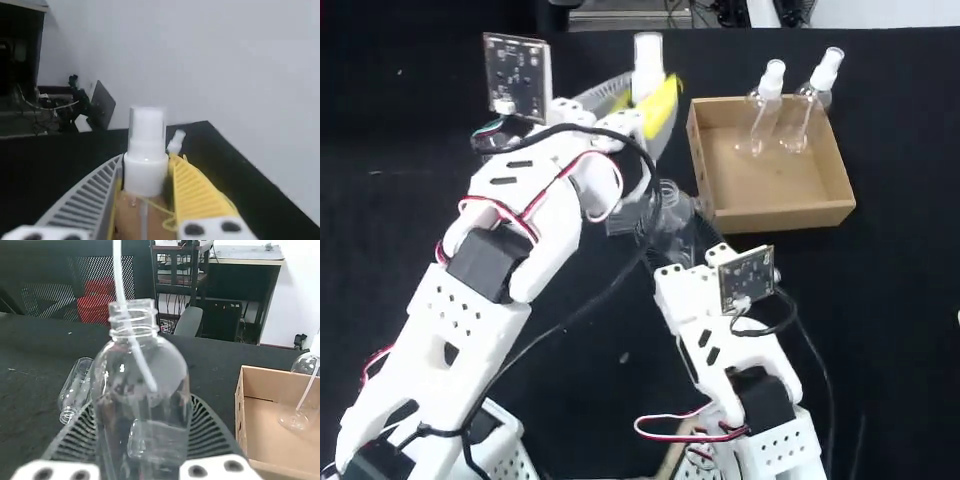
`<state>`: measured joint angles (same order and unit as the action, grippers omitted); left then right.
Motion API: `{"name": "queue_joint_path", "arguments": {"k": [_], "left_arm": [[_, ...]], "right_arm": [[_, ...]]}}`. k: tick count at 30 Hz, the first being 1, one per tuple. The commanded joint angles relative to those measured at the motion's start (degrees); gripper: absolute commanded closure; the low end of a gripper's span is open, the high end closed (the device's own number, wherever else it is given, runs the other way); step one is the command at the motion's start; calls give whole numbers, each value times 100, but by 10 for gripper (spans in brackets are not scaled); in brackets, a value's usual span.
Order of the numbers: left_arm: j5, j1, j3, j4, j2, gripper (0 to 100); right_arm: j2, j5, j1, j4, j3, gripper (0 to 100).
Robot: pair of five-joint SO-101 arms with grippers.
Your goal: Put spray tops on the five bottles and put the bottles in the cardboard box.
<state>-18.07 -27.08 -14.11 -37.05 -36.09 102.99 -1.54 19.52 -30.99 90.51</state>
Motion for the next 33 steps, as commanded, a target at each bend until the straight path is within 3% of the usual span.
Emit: {"name": "queue_joint_path", "arguments": {"k": [1, 12, 15, 21, 24, 33], "left_arm": [[70, -295, 409, -624, -88, 970], [70, -558, 347, -844, -167, 970], [70, -602, 347, -1222, -404, 961], [26, -549, 338, -1864, -651, 718], [26, -558, 338, -1978, -695, 645], [44, -400, 295, -1987, -1530, 698]], "right_arm": [[541, -26, 62, 167, -84, 987], [541, -26, 44, 167, -92, 987], [541, -26, 44, 167, -92, 987], [541, -26, 44, 167, -92, 987], [541, -26, 44, 167, -92, 987], [541, -18, 35, 141, -84, 987]]}}
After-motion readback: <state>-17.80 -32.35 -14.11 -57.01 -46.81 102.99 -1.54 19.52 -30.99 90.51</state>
